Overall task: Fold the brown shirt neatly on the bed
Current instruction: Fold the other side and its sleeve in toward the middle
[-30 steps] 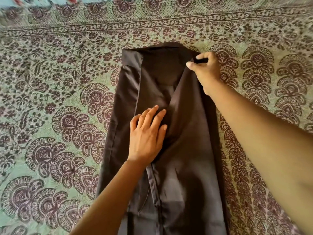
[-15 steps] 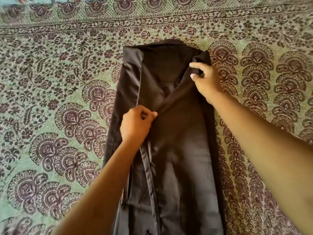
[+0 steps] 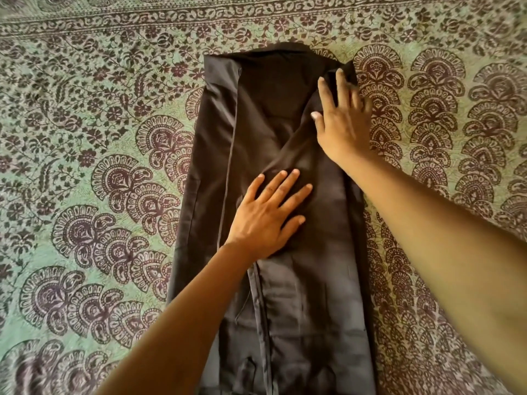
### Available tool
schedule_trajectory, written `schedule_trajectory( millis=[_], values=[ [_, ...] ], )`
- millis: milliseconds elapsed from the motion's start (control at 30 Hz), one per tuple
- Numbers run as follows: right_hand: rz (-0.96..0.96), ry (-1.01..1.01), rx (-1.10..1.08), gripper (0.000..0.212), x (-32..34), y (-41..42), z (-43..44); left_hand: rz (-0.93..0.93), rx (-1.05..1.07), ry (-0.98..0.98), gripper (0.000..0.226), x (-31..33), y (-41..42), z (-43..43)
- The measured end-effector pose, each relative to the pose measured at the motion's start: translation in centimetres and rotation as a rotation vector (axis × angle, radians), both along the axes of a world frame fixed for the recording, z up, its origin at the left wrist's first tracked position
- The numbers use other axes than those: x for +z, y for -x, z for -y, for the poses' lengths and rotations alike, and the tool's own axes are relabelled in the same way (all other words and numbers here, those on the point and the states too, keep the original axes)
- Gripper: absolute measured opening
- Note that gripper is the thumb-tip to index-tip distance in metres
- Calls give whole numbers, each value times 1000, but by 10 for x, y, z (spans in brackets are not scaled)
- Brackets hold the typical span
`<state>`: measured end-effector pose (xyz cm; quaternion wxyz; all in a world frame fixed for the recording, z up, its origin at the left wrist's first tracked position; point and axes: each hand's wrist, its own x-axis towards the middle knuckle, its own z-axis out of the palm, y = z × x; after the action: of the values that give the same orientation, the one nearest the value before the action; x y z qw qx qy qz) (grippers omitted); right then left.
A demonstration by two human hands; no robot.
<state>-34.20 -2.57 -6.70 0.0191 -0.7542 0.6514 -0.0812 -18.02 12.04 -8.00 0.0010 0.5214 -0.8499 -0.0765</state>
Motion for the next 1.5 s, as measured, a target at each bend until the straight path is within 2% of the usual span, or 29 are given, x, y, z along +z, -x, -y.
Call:
schedule_trajectory(
  millis=[100, 200, 333, 500, 567, 633, 700, 767, 833, 933, 1167, 1267, 1333, 1433, 1500],
  values=[
    [93, 69, 281, 47, 5, 4, -27, 37, -31, -70, 57, 9, -2, 5],
    [130, -56, 534, 46, 1, 23, -56, 63, -163, -86, 58, 21, -4, 7],
    [-118, -191, 495, 53, -1, 32, -69, 117, -600, -25, 55, 11, 2, -47],
    [-231, -320, 379, 55, 13, 19, -70, -3, -965, -168, 56, 12, -3, -194],
    [-224, -305, 343, 55, 16, 16, -79, -18, -1024, -184, 55, 19, -3, -218],
    [-109, -235, 316, 54, 20, 16, -101, -8, -910, -146, 53, 26, 2, -202],
    [-6, -189, 348, 52, 22, 17, -133, 35, -655, -77, 52, 31, 7, -162],
    [74, -176, 347, 50, 23, 17, -170, 84, -480, -104, 53, 37, 3, -121],
    [132, -261, 304, 48, 19, 21, -205, 148, -478, -127, 55, 31, -2, -102],
    [41, -393, 321, 52, 8, 31, -232, 167, -574, -105, 59, 22, -3, -122],
    [-102, -530, 299, 59, 16, 24, -227, 62, -783, -234, 57, 23, -5, -298],
    [-156, -541, 272, 58, 21, 21, -227, 63, -869, -242, 57, 27, -8, -336],
    [-161, -480, 258, 58, 25, 19, -233, 32, -815, -227, 54, 35, -7, -329],
    [-53, -363, 303, 55, 29, 22, -259, 21, -522, -189, 52, 44, -2, -287],
    [26, -327, 367, 53, 30, 29, -285, 65, -429, -186, 52, 44, -1, -259]
  ],
)
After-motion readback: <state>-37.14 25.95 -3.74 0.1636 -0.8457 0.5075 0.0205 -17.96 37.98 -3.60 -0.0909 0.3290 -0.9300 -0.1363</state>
